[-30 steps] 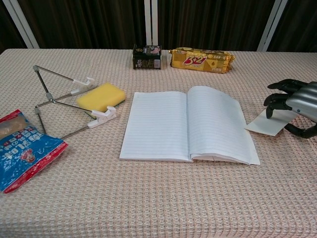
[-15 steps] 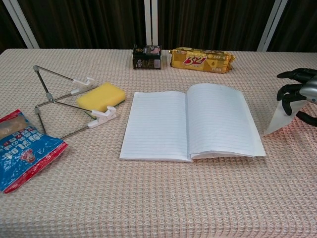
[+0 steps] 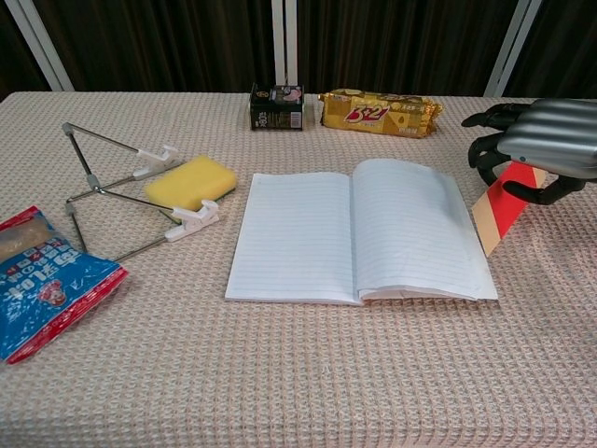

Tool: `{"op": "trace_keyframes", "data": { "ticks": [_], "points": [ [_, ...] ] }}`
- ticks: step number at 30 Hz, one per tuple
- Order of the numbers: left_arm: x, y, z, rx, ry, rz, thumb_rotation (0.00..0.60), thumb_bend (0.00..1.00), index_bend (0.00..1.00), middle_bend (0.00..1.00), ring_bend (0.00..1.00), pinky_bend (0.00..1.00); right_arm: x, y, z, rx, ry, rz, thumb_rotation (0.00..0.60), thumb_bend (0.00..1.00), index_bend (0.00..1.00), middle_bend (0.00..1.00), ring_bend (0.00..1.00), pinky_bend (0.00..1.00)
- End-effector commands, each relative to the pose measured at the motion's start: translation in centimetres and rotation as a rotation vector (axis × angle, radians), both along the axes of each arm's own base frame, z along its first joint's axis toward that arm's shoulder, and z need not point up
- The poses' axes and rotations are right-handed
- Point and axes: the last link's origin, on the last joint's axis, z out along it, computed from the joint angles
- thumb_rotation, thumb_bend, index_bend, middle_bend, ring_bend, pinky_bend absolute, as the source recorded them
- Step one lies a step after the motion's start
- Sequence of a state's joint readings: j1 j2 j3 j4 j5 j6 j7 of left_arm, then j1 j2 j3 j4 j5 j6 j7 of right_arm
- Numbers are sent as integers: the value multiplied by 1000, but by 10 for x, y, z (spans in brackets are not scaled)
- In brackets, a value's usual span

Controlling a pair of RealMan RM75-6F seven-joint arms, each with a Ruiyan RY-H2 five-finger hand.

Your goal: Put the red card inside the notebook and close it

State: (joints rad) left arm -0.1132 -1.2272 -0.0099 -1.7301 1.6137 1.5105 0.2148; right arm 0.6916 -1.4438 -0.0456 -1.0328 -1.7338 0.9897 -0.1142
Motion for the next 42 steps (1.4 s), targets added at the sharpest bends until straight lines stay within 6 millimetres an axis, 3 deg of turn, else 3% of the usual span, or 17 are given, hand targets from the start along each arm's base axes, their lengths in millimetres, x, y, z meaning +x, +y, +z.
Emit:
{"op": "trace_keyframes", "data": {
  "ticks": [1,3,6,12,18,24,30,42],
  "points": [
    [-1,0,1,4,-3,4,600,60,212,156,91,148,4,-1,-5,11,38,16,600,433,412,225,20,94],
    [-2,-1,1,6,-4,7,600,60,212,156,91,149,4,0,-2,-10,12,9,600,280,327,202,15,70],
    [-5,0,2,19,40,9,600,60,212,156,91,149,3,0,7,-48,-46,-16,600,145,252,178,3,38],
    [-3,0,-2,13,35,12,600,60,212,156,91,148,-5,3,10,-40,-42,-54,600,26,218,168,1,34],
    [-3,-1,-3,5,25,16,600,59,212,156,91,148,-8,2,-7,3,36,-65,600,151,213,151,0,1],
    [-4,-4,-1,14,11,18,600,60,212,156,91,148,-12,-1,-12,6,69,-77,600,193,210,146,0,0],
    [-4,-4,-2,8,9,18,600,60,212,155,91,148,-13,-4,-16,7,83,-84,600,301,225,148,0,0],
    [-3,-1,-4,1,7,16,600,59,212,156,92,148,-18,-2,-16,-1,74,-72,600,329,348,179,0,0]
  ]
}}
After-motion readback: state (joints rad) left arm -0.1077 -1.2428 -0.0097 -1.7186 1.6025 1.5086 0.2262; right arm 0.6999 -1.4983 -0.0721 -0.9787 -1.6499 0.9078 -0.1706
